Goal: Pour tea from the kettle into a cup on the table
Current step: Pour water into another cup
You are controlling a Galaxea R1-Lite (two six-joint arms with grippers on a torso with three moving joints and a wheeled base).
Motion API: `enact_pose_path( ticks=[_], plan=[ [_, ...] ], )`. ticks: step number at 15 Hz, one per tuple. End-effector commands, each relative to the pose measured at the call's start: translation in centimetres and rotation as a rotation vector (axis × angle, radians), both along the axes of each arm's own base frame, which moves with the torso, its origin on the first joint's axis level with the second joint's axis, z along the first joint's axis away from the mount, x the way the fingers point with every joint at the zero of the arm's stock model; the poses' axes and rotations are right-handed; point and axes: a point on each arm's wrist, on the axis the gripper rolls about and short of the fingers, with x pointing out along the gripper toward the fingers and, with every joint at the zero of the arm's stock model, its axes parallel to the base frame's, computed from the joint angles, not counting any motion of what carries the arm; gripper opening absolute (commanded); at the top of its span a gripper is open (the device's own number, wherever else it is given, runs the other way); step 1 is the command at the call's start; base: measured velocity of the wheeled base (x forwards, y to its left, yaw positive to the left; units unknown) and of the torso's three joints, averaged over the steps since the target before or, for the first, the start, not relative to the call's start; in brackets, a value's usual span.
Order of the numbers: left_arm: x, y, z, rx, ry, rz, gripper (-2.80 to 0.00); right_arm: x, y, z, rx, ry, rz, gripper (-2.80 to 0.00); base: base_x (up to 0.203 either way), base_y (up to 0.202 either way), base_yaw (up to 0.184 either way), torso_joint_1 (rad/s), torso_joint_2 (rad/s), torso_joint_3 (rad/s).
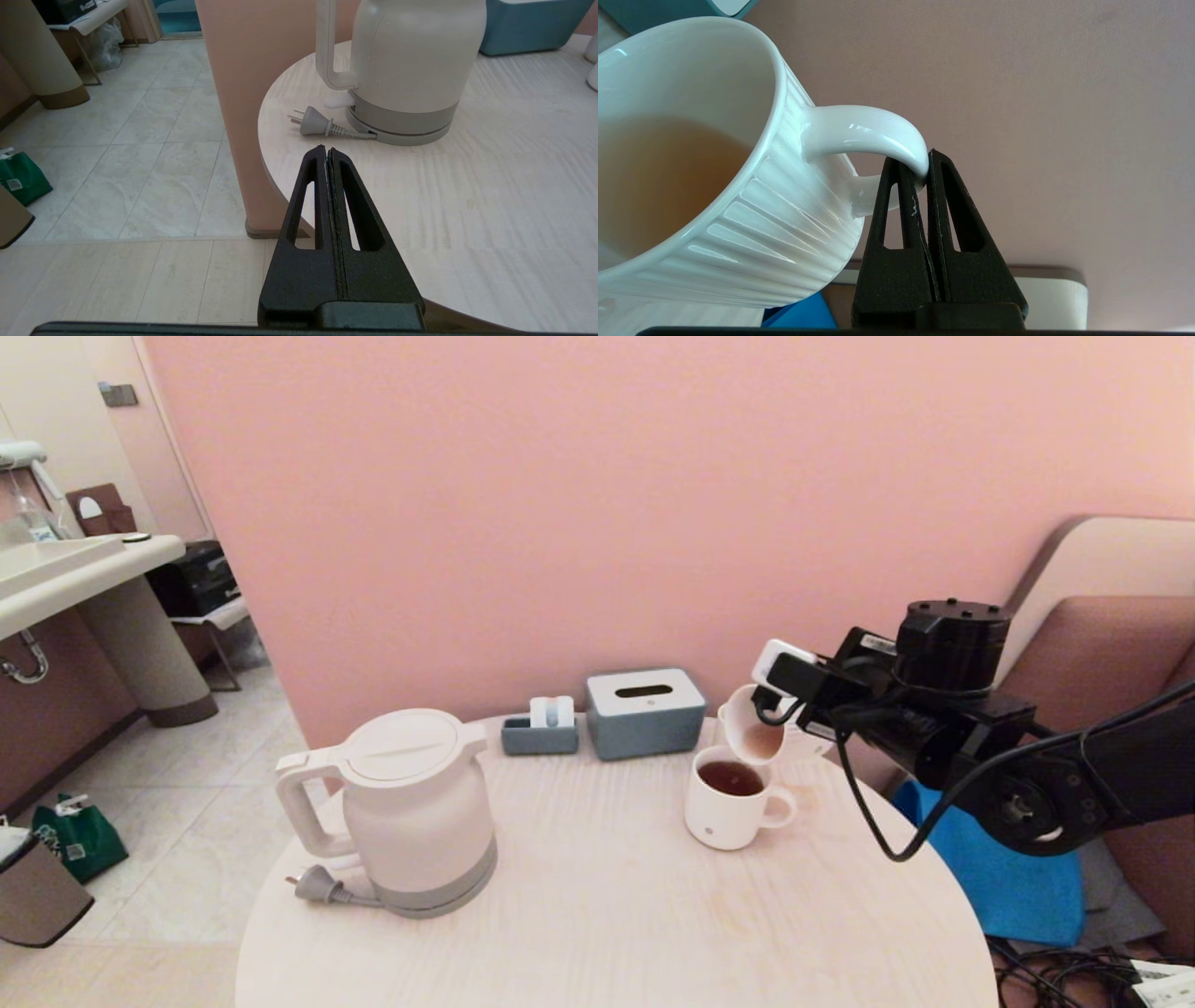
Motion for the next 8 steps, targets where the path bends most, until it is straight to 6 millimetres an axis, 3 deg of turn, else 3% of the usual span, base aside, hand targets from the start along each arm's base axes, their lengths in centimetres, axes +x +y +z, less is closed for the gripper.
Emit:
enact_pose_path(
  ticks=[1, 8],
  plan=[
    [0.01, 0.0, 0.0, 0.0, 0.001, -0.001, -2.8, -0.03, 0.08, 0.06, -0.015, -0.005, 0.002, -2.8, 0.0, 0.0, 0.0, 0.0, 0.0, 0.0],
    [0.01, 0.0, 0.0, 0.0, 0.001, 0.0, -2.8, -0.15, 0.32, -0.06, -0.019, -0.001, 0.009, -2.8, 0.0, 0.0, 0.0, 0.0, 0.0, 0.0]
  ],
)
